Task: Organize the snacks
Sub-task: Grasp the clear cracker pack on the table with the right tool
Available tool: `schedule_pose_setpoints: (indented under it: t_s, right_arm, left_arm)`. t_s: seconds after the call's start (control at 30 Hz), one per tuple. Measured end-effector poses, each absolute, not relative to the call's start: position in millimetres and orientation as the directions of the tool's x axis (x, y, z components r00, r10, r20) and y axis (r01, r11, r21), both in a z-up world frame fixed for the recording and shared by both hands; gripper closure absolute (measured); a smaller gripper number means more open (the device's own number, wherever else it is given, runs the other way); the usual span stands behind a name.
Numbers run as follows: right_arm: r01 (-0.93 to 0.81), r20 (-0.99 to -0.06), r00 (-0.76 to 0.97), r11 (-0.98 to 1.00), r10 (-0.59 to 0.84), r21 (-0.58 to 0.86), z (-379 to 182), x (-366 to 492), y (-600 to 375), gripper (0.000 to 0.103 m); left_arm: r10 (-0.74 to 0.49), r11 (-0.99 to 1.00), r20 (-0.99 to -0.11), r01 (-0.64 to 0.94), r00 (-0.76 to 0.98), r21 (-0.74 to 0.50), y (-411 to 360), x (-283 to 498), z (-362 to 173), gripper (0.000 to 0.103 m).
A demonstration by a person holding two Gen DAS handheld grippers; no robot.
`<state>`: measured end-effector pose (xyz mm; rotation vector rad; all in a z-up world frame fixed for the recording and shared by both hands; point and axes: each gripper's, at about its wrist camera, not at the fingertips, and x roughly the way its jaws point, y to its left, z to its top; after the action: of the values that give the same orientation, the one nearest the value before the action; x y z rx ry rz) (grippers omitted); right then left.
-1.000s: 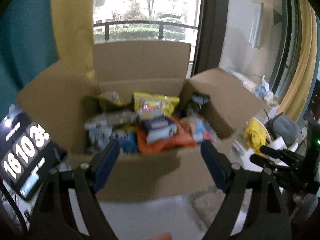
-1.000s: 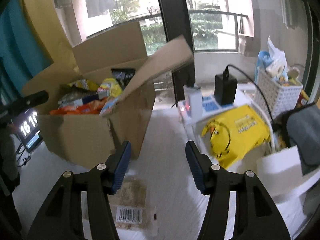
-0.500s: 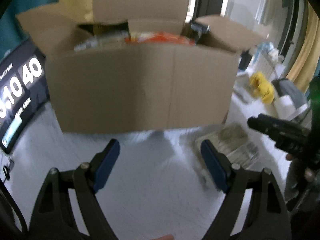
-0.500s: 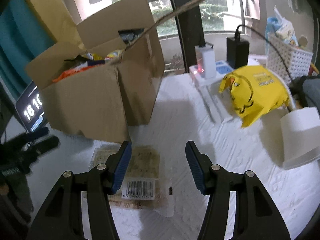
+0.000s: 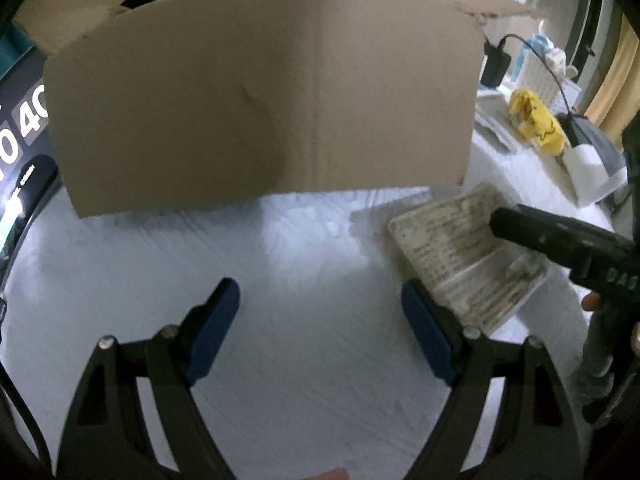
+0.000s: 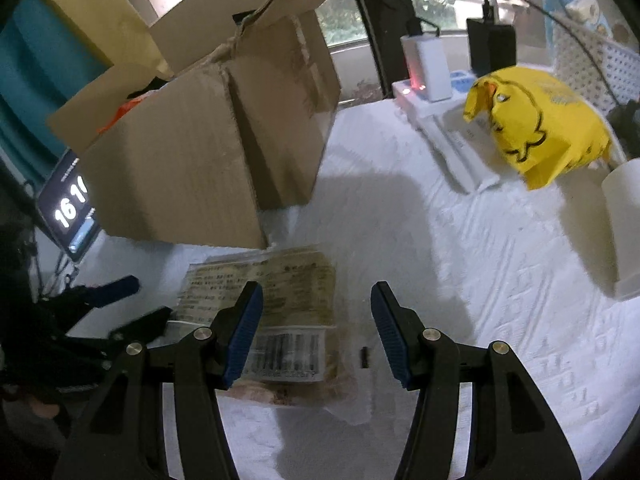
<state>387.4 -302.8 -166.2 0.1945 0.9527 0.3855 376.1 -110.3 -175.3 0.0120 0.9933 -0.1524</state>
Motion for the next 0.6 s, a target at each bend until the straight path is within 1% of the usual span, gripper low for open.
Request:
schedule_pose_setpoints:
  t_s: [0.03, 0.1, 0.33, 0.4, 0.47, 0.6]
  right_arm:
    - [-0.235, -0.753, 0.505, 0.907, 0.422, 0.350, -168, 388, -303, 0.040]
    - [-0.236, -0.747, 0.488, 0.893, 0.451, 0.384, -171, 388, -303, 0.039]
    - [-0.249, -0.744, 0.483, 0.887, 0.462, 0.389, -169, 380, -294, 0.040]
    - [-0.251, -0.741, 0.497, 0.892, 0.453, 0.376, -168, 376, -292, 0.047]
    - [-0.247, -0.737, 0.513, 0.898, 0.439, 0.363, -164, 371, -292, 0.061]
    - [-0.251, -0.731, 0.523, 0.899, 0.438, 0.359, -161, 361, -295, 0.071]
  left_arm:
    - [-0.123, 0.989, -0.837, 0.134, 0.533, -0.060, -110, 376, -176, 0.019]
    - [-0.125, 0.988, -0.843, 0.139, 0.523, -0.060, -110, 375, -178, 0.019]
    - [-0.131, 0.985, -0.842, 0.164, 0.524, -0.051, -117, 365, -177, 0.019]
    - [-0.121, 0.986, -0.840, 0.159, 0.529, -0.042, -116, 362, -175, 0.020]
    - [-0.124, 0.987, -0.840, 0.150, 0.528, -0.051, -111, 359, -174, 0.020]
    - [-0.127, 0.988, -0.837, 0.146, 0.533, -0.057, -105, 351, -173, 0.020]
